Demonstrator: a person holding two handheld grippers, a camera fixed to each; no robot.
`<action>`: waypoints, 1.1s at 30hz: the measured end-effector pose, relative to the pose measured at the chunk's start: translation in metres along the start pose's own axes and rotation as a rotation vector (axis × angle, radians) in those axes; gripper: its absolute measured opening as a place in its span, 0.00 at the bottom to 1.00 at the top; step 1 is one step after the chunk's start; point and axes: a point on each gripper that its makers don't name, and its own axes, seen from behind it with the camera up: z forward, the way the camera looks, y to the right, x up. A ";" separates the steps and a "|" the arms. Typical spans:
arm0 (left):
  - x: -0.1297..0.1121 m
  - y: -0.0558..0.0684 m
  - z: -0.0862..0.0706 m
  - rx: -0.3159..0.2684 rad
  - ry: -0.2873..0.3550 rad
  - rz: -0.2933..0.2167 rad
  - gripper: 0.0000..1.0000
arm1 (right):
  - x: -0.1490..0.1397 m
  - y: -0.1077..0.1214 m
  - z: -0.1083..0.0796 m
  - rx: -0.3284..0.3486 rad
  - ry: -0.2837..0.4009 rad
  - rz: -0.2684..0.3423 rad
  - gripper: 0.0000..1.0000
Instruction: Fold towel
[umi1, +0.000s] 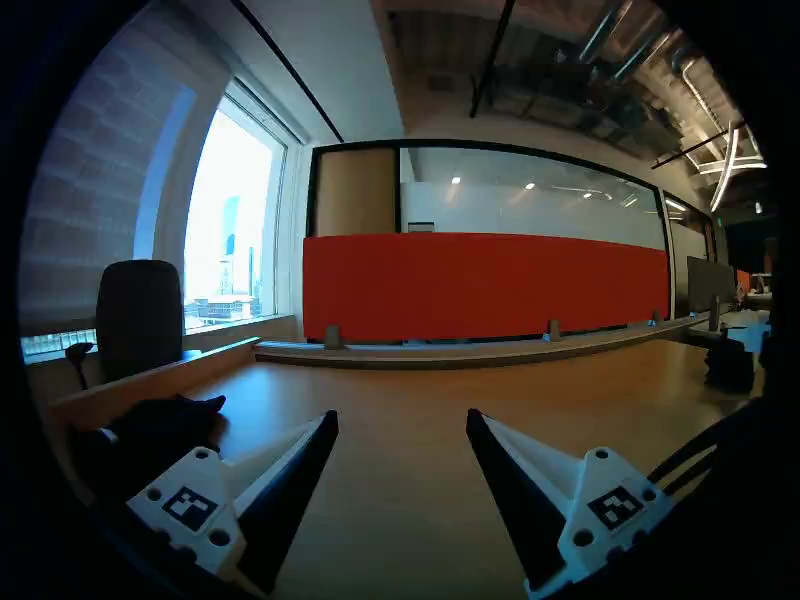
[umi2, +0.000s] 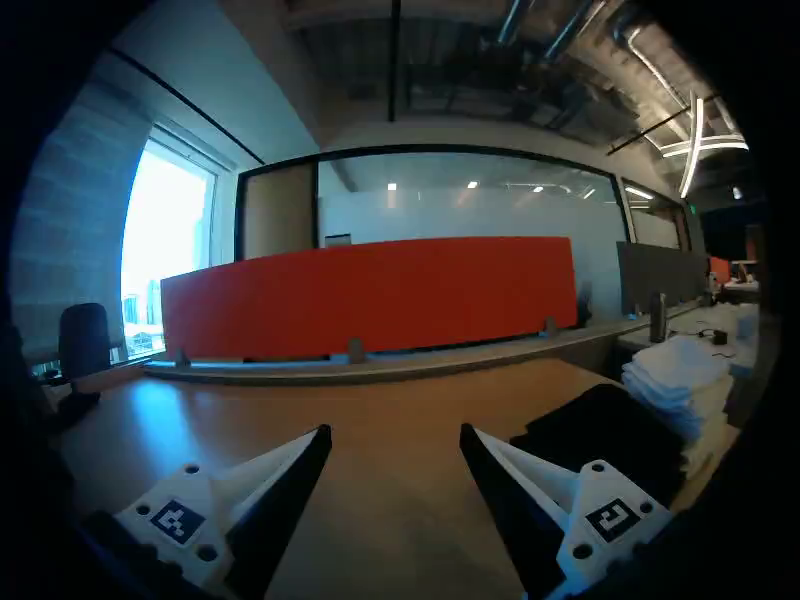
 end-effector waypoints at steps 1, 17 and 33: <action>0.000 0.000 0.000 0.000 0.000 0.000 0.95 | -0.001 0.000 0.000 0.000 -0.001 -0.001 1.00; 0.000 0.000 0.000 0.000 0.000 0.000 0.95 | -0.001 -0.009 -0.004 0.011 0.015 -0.028 0.99; 0.000 0.000 0.000 0.000 0.000 0.000 0.95 | -0.002 -0.019 -0.007 0.025 0.026 -0.083 0.99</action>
